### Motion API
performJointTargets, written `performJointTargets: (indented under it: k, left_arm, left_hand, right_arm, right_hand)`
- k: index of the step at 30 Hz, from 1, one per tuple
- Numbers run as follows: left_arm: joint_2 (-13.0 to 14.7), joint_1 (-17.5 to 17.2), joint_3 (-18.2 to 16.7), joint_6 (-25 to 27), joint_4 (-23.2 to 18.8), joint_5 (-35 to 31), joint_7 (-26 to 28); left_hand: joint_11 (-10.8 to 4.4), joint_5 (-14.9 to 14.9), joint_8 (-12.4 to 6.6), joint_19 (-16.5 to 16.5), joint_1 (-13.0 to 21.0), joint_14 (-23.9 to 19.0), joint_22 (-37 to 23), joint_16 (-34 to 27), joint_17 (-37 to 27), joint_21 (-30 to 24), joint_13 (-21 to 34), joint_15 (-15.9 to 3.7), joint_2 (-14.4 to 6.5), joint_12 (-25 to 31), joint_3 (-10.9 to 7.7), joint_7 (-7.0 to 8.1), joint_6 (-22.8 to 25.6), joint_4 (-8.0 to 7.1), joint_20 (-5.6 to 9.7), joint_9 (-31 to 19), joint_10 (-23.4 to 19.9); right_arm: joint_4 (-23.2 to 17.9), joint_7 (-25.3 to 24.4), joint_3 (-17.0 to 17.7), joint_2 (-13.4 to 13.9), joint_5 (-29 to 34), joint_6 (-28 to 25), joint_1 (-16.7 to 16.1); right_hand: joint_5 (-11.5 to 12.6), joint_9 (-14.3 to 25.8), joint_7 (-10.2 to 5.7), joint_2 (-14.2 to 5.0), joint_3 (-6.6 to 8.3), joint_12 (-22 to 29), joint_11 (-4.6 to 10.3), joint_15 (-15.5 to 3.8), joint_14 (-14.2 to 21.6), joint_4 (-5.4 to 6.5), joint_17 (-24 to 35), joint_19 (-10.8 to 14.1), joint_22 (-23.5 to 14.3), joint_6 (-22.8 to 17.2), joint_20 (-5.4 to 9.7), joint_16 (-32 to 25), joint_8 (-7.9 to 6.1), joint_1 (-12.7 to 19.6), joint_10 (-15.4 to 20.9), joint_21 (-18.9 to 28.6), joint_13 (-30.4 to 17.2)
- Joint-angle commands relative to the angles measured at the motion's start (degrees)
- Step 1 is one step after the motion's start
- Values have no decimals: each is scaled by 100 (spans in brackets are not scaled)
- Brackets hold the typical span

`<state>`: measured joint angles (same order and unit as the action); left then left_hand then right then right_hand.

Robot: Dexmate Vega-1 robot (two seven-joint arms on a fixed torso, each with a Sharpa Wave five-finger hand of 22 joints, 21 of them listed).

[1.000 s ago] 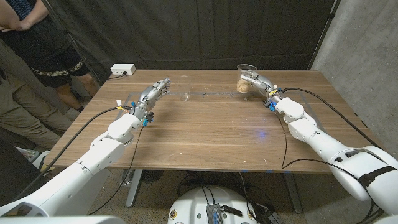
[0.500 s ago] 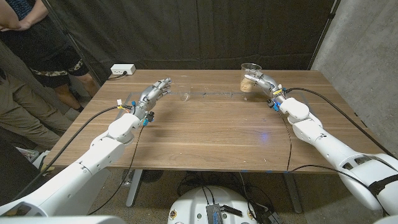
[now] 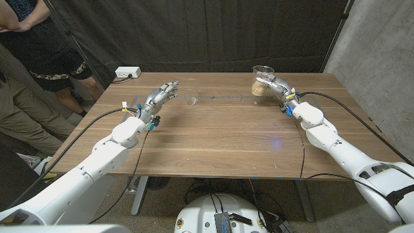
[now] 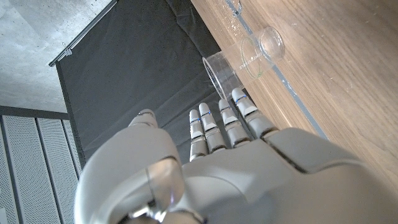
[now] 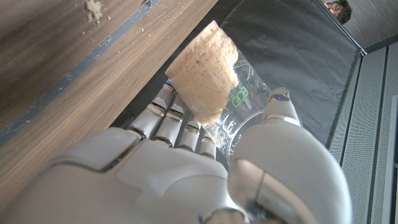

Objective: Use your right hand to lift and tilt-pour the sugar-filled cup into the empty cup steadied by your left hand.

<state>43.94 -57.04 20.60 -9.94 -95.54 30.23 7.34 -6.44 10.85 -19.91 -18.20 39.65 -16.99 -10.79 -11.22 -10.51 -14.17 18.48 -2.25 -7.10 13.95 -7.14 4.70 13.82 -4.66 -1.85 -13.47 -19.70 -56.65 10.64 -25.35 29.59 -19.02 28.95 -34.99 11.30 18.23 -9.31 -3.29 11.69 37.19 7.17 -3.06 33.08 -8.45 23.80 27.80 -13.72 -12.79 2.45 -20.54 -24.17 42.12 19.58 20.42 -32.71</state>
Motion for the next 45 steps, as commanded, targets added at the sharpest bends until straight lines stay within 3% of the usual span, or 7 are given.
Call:
performJointTargets:
  k: [1,19,33,45]
  left_arm:
    - [146,-79,-28,41,-138,-114,8]
    - [502,-142,-102,163,-327,-453,51]
    - [715,-233,-224,258,-432,-628,92]
    - [777,-297,-311,206,-271,-709,92]
  left_hand:
    - [-27,-12,15,-34,-2,8,-27,23,-10,19,25,-545,90,-41,12,8,8,60,-12,-12,36]
    - [-68,89,192,106,-188,262,-26,59,-30,105,40,-478,731,-137,350,92,-367,130,-47,-37,312]
    - [-80,200,305,189,-259,418,-36,61,-48,141,57,-469,889,-181,466,131,-647,131,-92,-66,495]
    - [-66,257,348,229,-317,498,-42,53,-61,152,70,-434,935,-182,524,116,-760,109,-106,-85,563]
  right_arm:
    - [50,8,18,-3,-41,76,0]
    - [55,-60,6,-19,0,61,11]
    - [27,-103,-25,-43,36,3,16]
    - [81,-115,-69,-92,94,-34,96]
  right_hand:
    - [-12,23,9,-49,50,47,4,-1028,51,3,24,34,-9,-54,420,0,-35,33,41,48,-25]
    - [-38,43,21,-60,52,82,4,-1027,63,13,70,25,-19,-74,427,25,-48,50,51,69,-72]
    - [-50,57,17,-58,49,107,1,-1027,70,18,105,19,-25,-80,431,49,-52,57,57,85,-107]
    - [-54,67,14,-65,48,121,12,-1028,81,25,132,12,-29,-87,437,63,-56,60,53,96,-133]
